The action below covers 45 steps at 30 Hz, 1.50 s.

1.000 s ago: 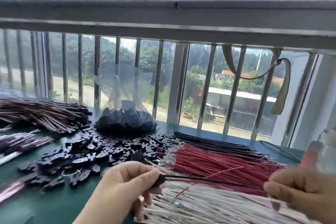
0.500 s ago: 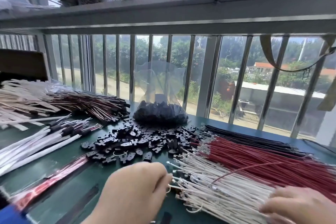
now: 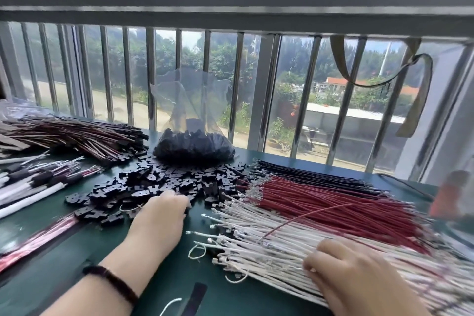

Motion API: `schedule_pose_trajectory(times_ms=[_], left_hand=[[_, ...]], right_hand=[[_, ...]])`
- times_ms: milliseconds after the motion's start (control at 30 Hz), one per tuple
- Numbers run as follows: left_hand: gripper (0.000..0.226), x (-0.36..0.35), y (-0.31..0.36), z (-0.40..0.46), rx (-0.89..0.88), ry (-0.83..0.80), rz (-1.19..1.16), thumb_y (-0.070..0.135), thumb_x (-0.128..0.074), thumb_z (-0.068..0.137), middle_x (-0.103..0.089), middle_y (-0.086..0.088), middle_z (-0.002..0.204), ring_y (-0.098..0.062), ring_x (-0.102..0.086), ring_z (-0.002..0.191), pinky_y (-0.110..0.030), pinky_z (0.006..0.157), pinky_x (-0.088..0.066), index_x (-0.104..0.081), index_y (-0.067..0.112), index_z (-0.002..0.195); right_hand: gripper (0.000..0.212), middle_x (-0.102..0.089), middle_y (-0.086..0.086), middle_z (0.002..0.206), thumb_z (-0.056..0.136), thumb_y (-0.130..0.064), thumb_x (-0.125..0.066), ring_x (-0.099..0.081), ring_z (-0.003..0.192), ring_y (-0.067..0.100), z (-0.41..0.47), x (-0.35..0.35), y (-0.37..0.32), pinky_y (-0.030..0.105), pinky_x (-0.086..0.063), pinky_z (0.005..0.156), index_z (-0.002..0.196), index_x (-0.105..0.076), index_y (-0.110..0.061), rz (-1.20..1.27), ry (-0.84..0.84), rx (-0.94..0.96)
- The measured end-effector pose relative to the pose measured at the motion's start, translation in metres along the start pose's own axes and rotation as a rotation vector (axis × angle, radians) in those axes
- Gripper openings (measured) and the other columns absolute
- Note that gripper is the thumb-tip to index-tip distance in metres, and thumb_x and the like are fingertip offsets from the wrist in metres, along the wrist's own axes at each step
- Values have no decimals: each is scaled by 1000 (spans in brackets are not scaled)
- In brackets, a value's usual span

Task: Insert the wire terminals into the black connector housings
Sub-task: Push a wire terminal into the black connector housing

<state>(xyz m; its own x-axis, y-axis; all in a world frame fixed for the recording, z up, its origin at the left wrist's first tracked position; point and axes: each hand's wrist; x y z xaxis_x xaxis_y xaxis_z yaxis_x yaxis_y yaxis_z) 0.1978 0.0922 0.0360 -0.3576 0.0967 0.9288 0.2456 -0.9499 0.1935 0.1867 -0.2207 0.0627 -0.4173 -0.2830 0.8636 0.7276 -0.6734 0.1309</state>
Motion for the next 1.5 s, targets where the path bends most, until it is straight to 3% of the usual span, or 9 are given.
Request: schedule_pose_trajectory(times_ms=[200,400,467,667,867,1100,1233,1367,1500], left_hand=[[25,-1,-2,3,-41,-61,57,23,-48,92,-53,-5,111,-23,-56,105,-37,92,-47,-56,15,114],[20,2,1,-3,-46,-30,5,28,-51,90,-54,-1,111,-22,-54,103,-34,91,-47,-57,23,108],[16,7,1,-7,-30,15,-67,24,-52,89,-56,-1,105,-21,-55,100,-36,88,-47,-56,23,105],[17,39,20,-30,-123,248,-468,11,-63,83,-61,13,82,-2,-55,74,-15,71,-44,-63,27,87],[32,33,56,-53,-189,35,-820,9,-76,73,-69,10,75,1,-64,71,-10,63,-50,-65,39,76],[17,21,63,-53,-267,-120,-767,17,-71,74,-68,12,75,-2,-63,65,-12,60,-49,-66,33,74],[18,17,70,-55,-322,-48,-756,17,-68,71,-61,26,82,5,-58,63,-5,56,-42,-64,34,74],[25,19,75,-51,-335,5,-763,9,-71,71,-61,16,72,7,-55,63,-6,56,-41,-63,33,72],[28,16,73,-52,-344,-8,-771,12,-77,71,-57,33,90,6,-57,76,-7,63,-45,-64,36,74]], right_hand=[[33,-58,-18,67,58,-15,-87,-57,59,2,4,2,-1,17,-48,53,67,-59,-30,96,54,-80],[3,-59,-16,83,91,-37,-45,-60,70,1,15,31,-6,5,-43,61,90,-46,-40,533,617,-300],[4,-56,-20,75,89,-36,-46,-58,73,-2,22,32,-14,1,-41,60,90,-49,-38,422,543,-232],[10,-52,-28,69,87,-48,-54,-53,74,-5,22,-2,-26,17,-48,71,91,-55,-38,371,-275,-182],[10,-58,-12,81,95,-40,-45,-54,78,11,24,-4,-26,28,-45,71,90,-47,-31,290,-180,-175],[16,-62,-17,72,88,-34,-59,-56,67,0,29,-9,-16,16,-45,61,73,-55,-37,503,-132,-307],[12,-58,-28,71,82,-34,-65,-53,60,-5,26,-8,-15,10,-38,54,72,-59,-37,593,-57,-357],[7,-57,-32,72,77,-46,-62,-52,63,-8,24,-7,-14,11,-34,53,79,-60,-40,536,-58,-329],[13,-58,-33,76,75,-53,-63,-52,69,-8,24,-6,-13,12,-35,56,80,-59,-42,536,-83,-317]])
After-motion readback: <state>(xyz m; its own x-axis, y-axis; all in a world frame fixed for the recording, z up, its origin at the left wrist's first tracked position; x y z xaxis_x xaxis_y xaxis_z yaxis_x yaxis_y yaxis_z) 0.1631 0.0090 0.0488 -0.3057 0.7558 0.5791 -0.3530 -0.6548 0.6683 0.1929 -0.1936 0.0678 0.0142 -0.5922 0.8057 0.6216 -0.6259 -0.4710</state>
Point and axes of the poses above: each hand's wrist, its own z-axis towards the middle knuckle, its own x-axis out of the back of the hand, y = z × x
